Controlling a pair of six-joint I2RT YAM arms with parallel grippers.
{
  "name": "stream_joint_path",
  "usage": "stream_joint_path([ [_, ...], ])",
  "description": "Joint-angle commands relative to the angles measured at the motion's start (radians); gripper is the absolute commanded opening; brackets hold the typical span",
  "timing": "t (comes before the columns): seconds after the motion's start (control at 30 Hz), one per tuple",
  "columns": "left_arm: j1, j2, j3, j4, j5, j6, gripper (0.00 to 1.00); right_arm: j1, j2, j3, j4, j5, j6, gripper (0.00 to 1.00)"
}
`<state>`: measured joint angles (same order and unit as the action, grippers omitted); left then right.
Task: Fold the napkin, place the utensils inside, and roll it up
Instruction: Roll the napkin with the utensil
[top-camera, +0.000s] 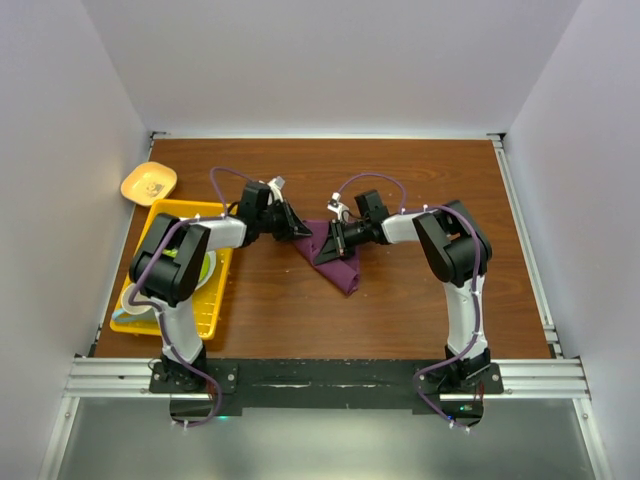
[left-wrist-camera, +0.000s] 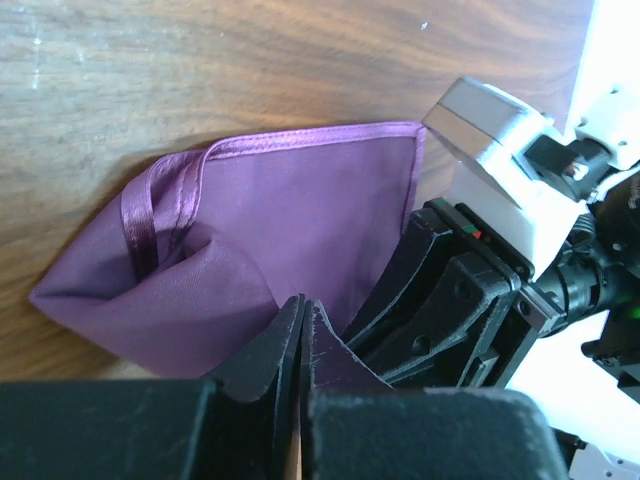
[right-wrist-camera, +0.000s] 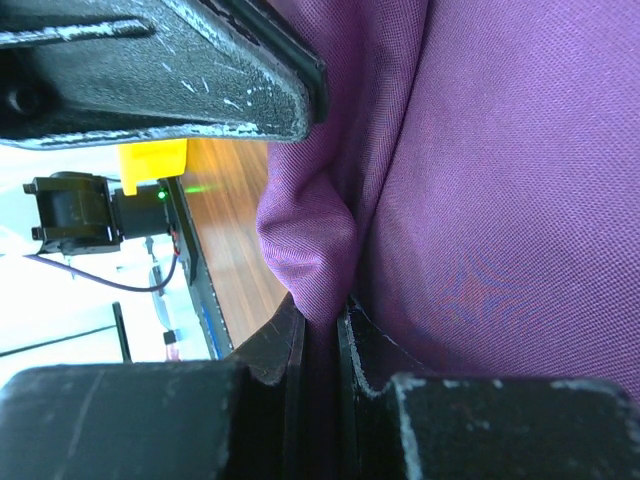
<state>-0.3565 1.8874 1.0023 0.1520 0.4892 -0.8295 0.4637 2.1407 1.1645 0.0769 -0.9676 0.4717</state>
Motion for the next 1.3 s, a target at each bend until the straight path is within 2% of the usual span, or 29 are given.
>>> stream_joint_path([
  [0.0, 0.014, 0.028, -0.074, 0.213, -0.026, -0.025, 0.02, -0.007, -0.002, -0.026, -0.127, 0.118, 0.03, 0.06],
  [0.1, 0.017, 0.074, -0.076, 0.21, -0.052, -0.014, 0.01, -0.008, -0.034, -0.005, -0.202, 0.144, -0.005, 0.13],
  [0.27, 0.021, 0.108, -0.106, 0.212, -0.064, 0.009, 0.0, -0.005, -0.119, 0.053, -0.339, 0.191, -0.094, 0.37],
  [0.43, 0.021, 0.125, -0.113, 0.207, -0.069, 0.036, 0.0, -0.007, -0.186, 0.113, -0.506, 0.24, -0.201, 0.5],
  [0.63, 0.021, 0.127, -0.097, 0.186, -0.064, 0.058, 0.0, -0.007, -0.269, 0.072, -0.63, 0.323, -0.298, 0.54],
  [0.77, 0.021, 0.124, -0.077, 0.162, -0.061, 0.069, 0.0, -0.007, -0.346, -0.026, -0.623, 0.392, -0.327, 0.54],
  [0.93, 0.021, 0.133, -0.06, 0.141, -0.049, 0.079, 0.0, -0.008, -0.384, -0.11, -0.592, 0.515, -0.349, 0.48],
  [1.1, 0.019, 0.13, -0.042, 0.113, -0.04, 0.092, 0.0, -0.004, -0.41, -0.121, -0.589, 0.601, -0.387, 0.44],
  [1.2, 0.021, 0.137, 0.001, 0.043, -0.035, 0.105, 0.0, 0.027, -0.484, -0.091, -0.6, 0.65, -0.45, 0.55],
  [1.23, 0.022, 0.147, 0.013, 0.0, -0.023, 0.102, 0.0, 0.056, -0.504, -0.077, -0.591, 0.665, -0.465, 0.67],
  [1.27, 0.021, 0.151, 0.028, -0.024, -0.017, 0.104, 0.0, 0.072, -0.518, -0.069, -0.588, 0.685, -0.499, 0.74],
])
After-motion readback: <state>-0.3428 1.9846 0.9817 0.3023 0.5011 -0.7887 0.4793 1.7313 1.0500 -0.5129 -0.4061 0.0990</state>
